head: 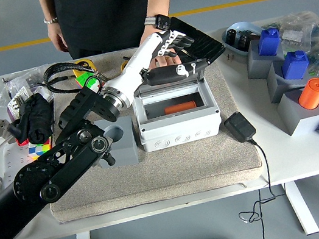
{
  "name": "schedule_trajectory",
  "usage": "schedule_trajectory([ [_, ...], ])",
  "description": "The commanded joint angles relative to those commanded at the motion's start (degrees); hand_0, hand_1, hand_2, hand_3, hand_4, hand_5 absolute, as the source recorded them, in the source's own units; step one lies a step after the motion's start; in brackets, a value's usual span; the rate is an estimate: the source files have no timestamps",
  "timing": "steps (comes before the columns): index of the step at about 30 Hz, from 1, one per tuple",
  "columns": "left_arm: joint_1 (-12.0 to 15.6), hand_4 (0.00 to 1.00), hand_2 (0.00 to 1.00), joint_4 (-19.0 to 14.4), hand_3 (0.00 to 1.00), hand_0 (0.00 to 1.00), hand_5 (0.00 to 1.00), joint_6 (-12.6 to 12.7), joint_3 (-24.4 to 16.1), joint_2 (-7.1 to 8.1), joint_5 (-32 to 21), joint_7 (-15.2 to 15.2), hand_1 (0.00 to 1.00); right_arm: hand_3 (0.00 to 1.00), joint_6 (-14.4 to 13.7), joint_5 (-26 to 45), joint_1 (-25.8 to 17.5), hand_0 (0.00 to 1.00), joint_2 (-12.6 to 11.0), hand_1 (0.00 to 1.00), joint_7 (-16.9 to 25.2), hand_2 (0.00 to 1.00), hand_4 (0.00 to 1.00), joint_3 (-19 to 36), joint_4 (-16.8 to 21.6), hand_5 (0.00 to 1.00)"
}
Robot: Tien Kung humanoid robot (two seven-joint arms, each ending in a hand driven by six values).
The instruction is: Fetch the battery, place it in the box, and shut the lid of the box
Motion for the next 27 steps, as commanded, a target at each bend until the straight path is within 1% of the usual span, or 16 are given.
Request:
schedule_trajectory([
  [2, -0.89, 0.998, 0.813, 2.31, 0.77, 0.892, 0.59, -0.28, 0.87, -0.42, 0.68, -0.02, 0.862, 0.574, 0.04, 0.12, -0.01, 0.582, 0.02, 0.635, -0.04, 0.642, 0.95, -0.07, -0.04, 0.468],
  [4, -1.6, 0.998, 0.823, 3.94, 0.782, 0.897, 0.594, -0.91, 1.42, -0.84, 1.89, 0.82, 0.866, 0.574, 0.08, 0.17, 0.0, 0.582, 0.0, 0.635, -0.07, 0.641, 0.95, -0.16, -0.04, 0.469],
  [6, -1.98, 0.998, 0.823, 4.94, 0.782, 0.897, 0.594, -1.34, 1.77, -1.0, 2.51, 1.46, 0.866, 0.574, 0.06, 0.17, 0.0, 0.582, -0.01, 0.635, -0.05, 0.641, 0.95, -0.14, -0.03, 0.469],
  [7, -2.05, 0.998, 0.823, 5.2, 0.782, 0.897, 0.594, -1.85, 1.95, -0.96, 2.76, 2.26, 0.866, 0.574, 0.06, 0.14, 0.01, 0.582, -0.03, 0.635, -0.05, 0.641, 0.95, -0.1, -0.01, 0.469],
  [9, -1.95, 0.998, 0.823, 5.06, 0.782, 0.897, 0.594, -2.67, 2.21, -0.73, 3.48, 3.52, 0.866, 0.574, 0.04, 0.1, -0.03, 0.582, -0.04, 0.635, -0.05, 0.641, 0.95, -0.04, -0.01, 0.469],
  [10, -1.88, 0.998, 0.784, 4.87, 0.751, 0.819, 0.588, -2.95, 2.27, -0.62, 3.65, 3.98, 0.806, 0.574, 0.04, 0.09, -0.06, 0.582, -0.04, 0.634, -0.04, 0.641, 0.95, 0.01, -0.01, 0.468],
  [13, -1.33, 0.998, 0.784, 2.92, 0.751, 0.819, 0.588, -4.15, 2.18, -0.03, 3.85, 5.89, 0.806, 0.574, 0.16, 0.08, -0.27, 0.582, -0.04, 0.634, -0.1, 0.641, 0.95, -0.07, -0.03, 0.468],
  [15, -1.13, 0.998, 0.784, 1.77, 0.751, 0.819, 0.588, -4.58, 2.04, 0.27, 3.87, 6.55, 0.806, 0.574, 0.21, 0.06, -0.32, 0.582, -0.06, 0.634, -0.13, 0.641, 0.95, -0.07, -0.03, 0.468],
  [16, -0.96, 0.998, 0.737, 0.72, 0.729, 0.556, 0.557, -5.25, 1.91, 0.49, 3.92, 7.44, 0.723, 0.574, 0.22, 0.05, -0.35, 0.582, -0.07, 0.634, -0.14, 0.643, 0.95, -0.06, -0.02, 0.469],
  [21, 0.15, 0.998, 0.737, -3.98, 0.729, 0.556, 0.557, -7.89, 1.36, 1.44, 2.78, 10.17, 0.723, 0.574, 0.05, -0.21, -0.24, 0.582, -0.1, 0.634, -0.08, 0.643, 0.95, 0.32, 0.07, 0.469],
  [22, 0.43, 0.998, 0.676, -5.34, 0.68, 0.318, 0.596, -8.31, 1.37, 1.68, 1.81, 10.56, 0.62, 0.574, 0.01, -0.26, -0.2, 0.582, -0.1, 0.634, -0.06, 0.643, 0.95, 0.41, 0.09, 0.468],
  [24, 0.76, 0.998, 0.676, -7.29, 0.68, 0.318, 0.596, -9.13, 1.59, 1.95, 0.45, 11.61, 0.62, 0.574, 0.03, -0.21, -0.13, 0.582, -0.09, 0.634, -0.09, 0.643, 0.95, 0.27, 0.09, 0.468],
  [27, 1.18, 0.998, 0.676, -8.64, 0.68, 0.318, 0.596, -10.1, 2.8, 1.89, -1.34, 12.76, 0.62, 0.574, 0.14, -0.01, -0.06, 0.582, -0.09, 0.634, -0.15, 0.643, 0.95, -0.31, 0.06, 0.468],
])
